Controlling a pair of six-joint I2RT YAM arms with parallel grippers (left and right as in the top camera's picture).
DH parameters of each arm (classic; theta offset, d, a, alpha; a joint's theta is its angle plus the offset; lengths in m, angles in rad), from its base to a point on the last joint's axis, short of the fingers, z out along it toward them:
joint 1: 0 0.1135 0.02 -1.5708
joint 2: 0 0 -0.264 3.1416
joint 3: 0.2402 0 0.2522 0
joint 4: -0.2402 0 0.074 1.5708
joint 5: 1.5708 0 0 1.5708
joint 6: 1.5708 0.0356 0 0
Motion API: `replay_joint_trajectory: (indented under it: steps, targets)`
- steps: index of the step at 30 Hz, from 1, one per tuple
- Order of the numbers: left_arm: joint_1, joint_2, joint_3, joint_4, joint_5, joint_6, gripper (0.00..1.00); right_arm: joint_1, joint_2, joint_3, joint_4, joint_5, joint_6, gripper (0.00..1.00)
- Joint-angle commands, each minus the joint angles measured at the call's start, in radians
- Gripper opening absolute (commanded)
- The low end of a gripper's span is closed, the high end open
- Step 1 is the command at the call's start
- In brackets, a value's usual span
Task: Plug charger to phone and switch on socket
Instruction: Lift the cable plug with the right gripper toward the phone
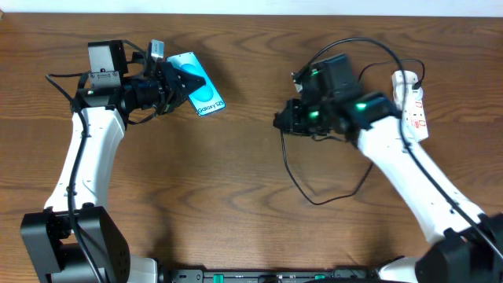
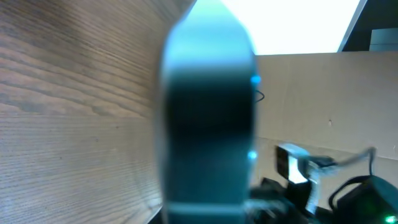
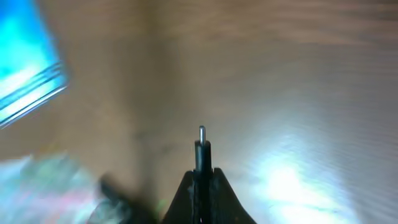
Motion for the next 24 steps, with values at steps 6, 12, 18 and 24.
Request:
replay_joint_trajectory:
  steps: [6,12,18,24]
  targets:
    - [-0.001,0.005,0.0,0.005,0.025,0.016,0.07,-0.089,-0.024,0.016,0.003,-0.874,-0.42,0.01]
    - [0.0,0.005,0.0,0.034,0.077,0.005,0.07,-0.087,-0.024,0.016,0.045,-1.006,-0.48,0.01]
    - [0.0,0.005,0.0,0.177,0.185,-0.107,0.07,-0.079,-0.024,0.016,0.053,-0.992,-0.479,0.01]
    - [0.0,0.005,0.0,0.331,0.235,-0.257,0.07,-0.076,-0.024,0.016,0.067,-0.911,-0.437,0.01]
